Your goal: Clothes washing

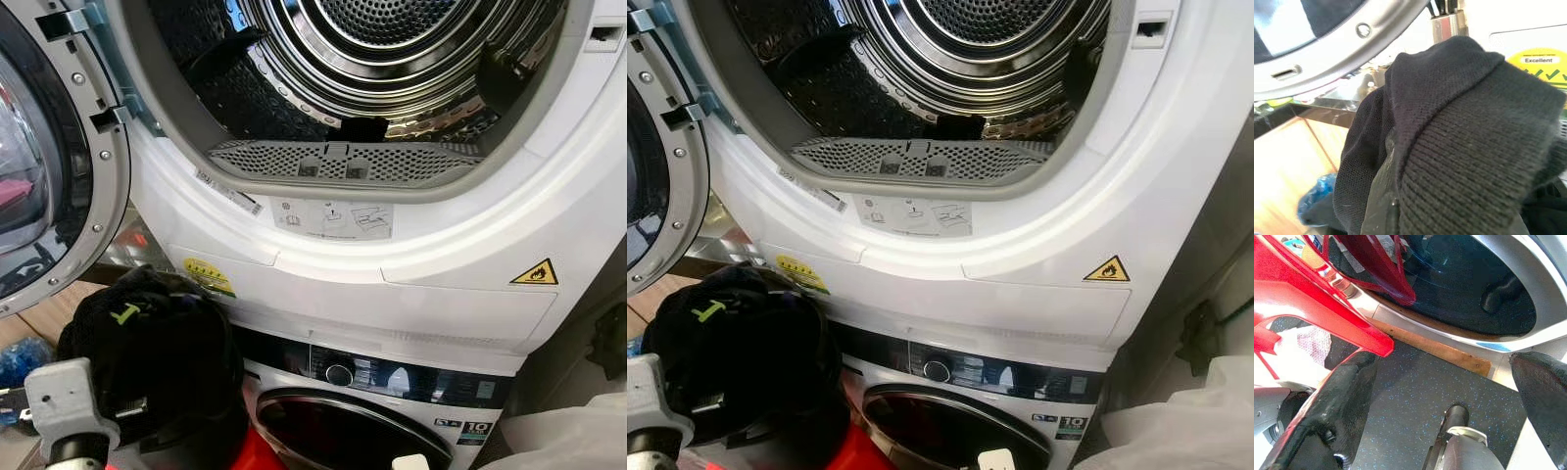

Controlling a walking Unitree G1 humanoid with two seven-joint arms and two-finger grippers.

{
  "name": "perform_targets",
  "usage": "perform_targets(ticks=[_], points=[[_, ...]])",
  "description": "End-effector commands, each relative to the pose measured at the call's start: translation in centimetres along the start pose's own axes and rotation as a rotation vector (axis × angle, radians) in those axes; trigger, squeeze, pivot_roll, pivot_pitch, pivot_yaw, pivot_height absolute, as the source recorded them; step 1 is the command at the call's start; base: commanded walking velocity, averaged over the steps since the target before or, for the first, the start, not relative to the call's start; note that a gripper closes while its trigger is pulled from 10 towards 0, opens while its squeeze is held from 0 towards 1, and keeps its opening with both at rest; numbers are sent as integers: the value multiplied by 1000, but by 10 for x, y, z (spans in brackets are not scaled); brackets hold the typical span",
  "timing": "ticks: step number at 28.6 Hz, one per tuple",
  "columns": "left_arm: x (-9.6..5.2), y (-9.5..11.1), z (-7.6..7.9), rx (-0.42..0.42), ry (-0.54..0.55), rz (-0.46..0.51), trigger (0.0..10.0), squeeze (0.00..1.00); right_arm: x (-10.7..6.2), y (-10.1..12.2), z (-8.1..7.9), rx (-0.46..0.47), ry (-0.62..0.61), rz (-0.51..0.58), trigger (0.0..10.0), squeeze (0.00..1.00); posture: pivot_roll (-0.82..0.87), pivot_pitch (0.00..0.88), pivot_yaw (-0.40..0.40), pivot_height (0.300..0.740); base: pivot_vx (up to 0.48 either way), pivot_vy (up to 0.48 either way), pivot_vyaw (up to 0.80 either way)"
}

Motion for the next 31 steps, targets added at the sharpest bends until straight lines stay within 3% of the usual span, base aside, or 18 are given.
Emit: perform_targets(ticks=[1, 5, 6, 8, 12, 17, 18, 20, 22, 27, 31], points=[[0, 12, -10, 23, 54, 56, 0, 0, 0, -2, -5, -4, 17, -6, 10000, 0, -2, 11, 151, 740, 0, 0, 0], [-2, 16, -2, 105, -33, 121, 0, 0, 0, -2, -5, -13, 26, -9, 10000, 0, 4, 9, 147, 740, 0, 0, 0], [-6, 27, 10, 201, -130, 228, 0, 0, 0, -1, -4, -14, 26, -10, 10000, 0, 10, 6, 144, 740, 0, 0, 0], [-10, 31, 15, 246, -153, 268, 0, 0, 0, -1, -4, -16, 27, -9, 10000, 0, 8, 3, 143, 740, 0, 0, 0], [-9, 24, 1, 238, -50, 202, 0, 0, 1, 1, -4, -17, 31, -6, 10000, 0, 12, 3, 142, 740, 0, 0, 0], [-10, 21, 1, 217, -47, 169, 0, 0, 1, 2, -5, -18, 36, -6, 10000, 0, 13, 3, 143, 740, 0, 0, 0], [-9, 17, -2, 203, -8, 133, 4118, 0, 1, 2, -6, -18, 38, -5, 10000, 0, 13, 3, 144, 740, 0, 0, 0], [-7, 6, -7, 170, 54, 58, 6000, 0, 1, 1, -7, -19, 41, -7, 10000, 0, 15, 4, 143, 740, 0, 0, 0], [-4, -5, -16, 135, 123, -22, 6549, 0, 1, 0, -8, -23, 42, -11, 10000, 0, 15, 6, 142, 740, 0, 0, 0], [12, -32, -44, 24, 338, -194, 6431, 0, 0, -2, -7, -29, 41, -17, 10000, 0, 19, 3, 142, 740, 0, 0, 0], [19, -45, -43, -94, 395, -274, 6549, 0, 0, -3, -8, -31, 41, -18, 10000, 0, 9, 0, 145, 740, 0, 0, 0]])
Point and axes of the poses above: a point about 5 cm out from each wrist's last joint towards the gripper, its own x axis pointing out of the wrist towards the gripper, its own y axis along the axis of the wrist's last joint, z = x × y, the point moved 1 cm from there along x, pointing out of the wrist towards the gripper, and after that the axes turned 15 degrees about x, right-handed, at the moved point
